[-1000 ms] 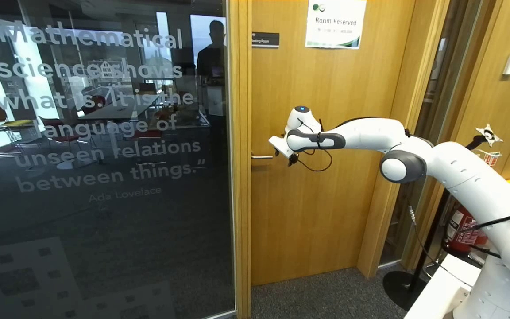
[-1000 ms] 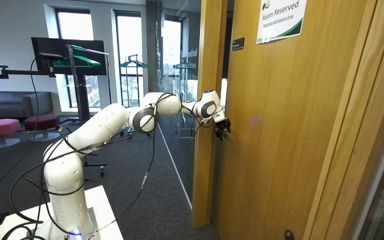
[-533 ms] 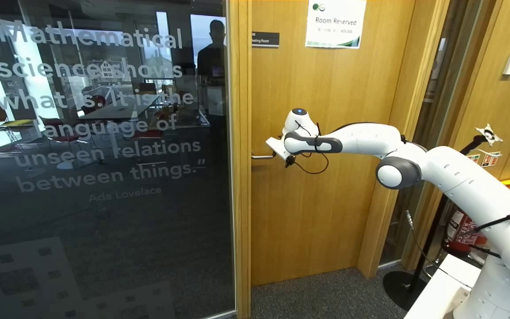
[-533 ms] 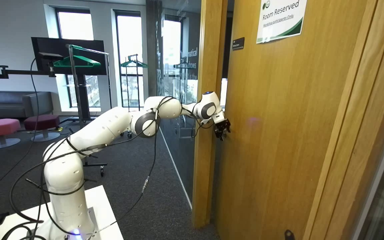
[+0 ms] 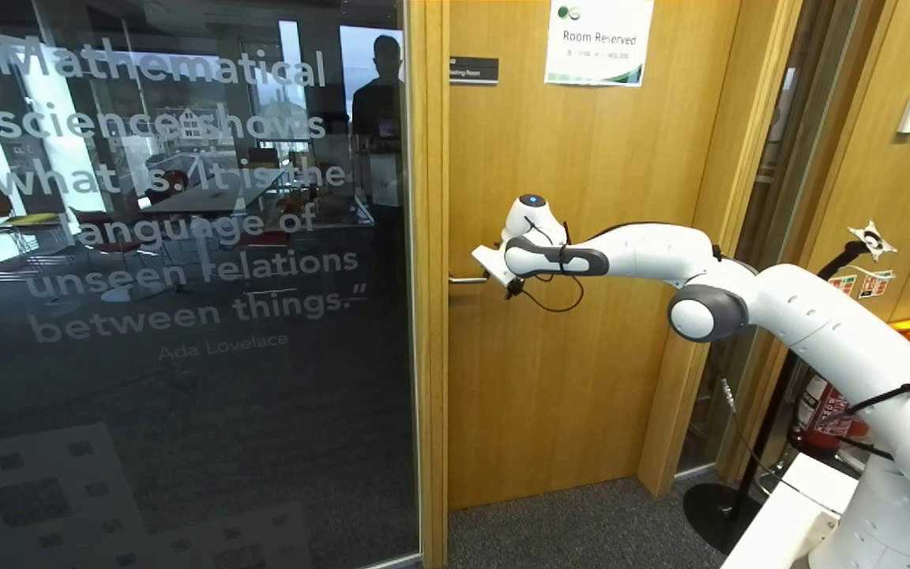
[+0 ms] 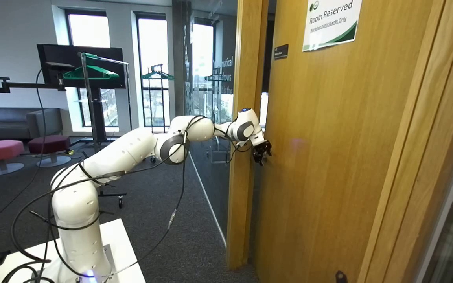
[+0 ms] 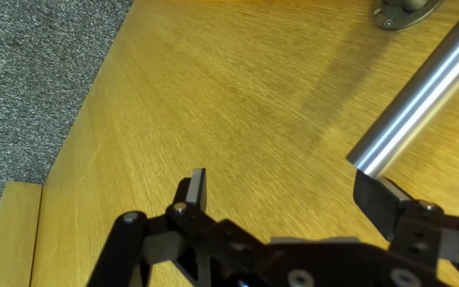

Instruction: Close the door

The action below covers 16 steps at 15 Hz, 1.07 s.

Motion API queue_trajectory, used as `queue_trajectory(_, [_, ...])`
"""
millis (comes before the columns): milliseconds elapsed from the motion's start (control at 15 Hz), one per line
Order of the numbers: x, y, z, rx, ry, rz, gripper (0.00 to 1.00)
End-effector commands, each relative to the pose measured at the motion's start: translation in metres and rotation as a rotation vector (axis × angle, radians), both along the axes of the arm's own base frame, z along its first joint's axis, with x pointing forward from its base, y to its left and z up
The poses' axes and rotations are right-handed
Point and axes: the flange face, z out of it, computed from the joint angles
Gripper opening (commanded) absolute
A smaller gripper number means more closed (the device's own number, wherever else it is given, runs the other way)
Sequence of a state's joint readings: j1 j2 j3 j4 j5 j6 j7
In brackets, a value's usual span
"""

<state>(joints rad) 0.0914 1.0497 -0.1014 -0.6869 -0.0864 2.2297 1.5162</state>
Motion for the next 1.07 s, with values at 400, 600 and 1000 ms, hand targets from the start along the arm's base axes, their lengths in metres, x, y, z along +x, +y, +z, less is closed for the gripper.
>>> queue_trajectory(400, [0.002,0.035,0.011,0.058,-0.038,0.123,1.00])
queue_trajectory(600, [0.002,0.042,0.013,0.067,-0.038,0.171,1.00])
queue_trajectory(1000, [0.000,0.045,0.010,0.084,-0.022,0.219,1.00])
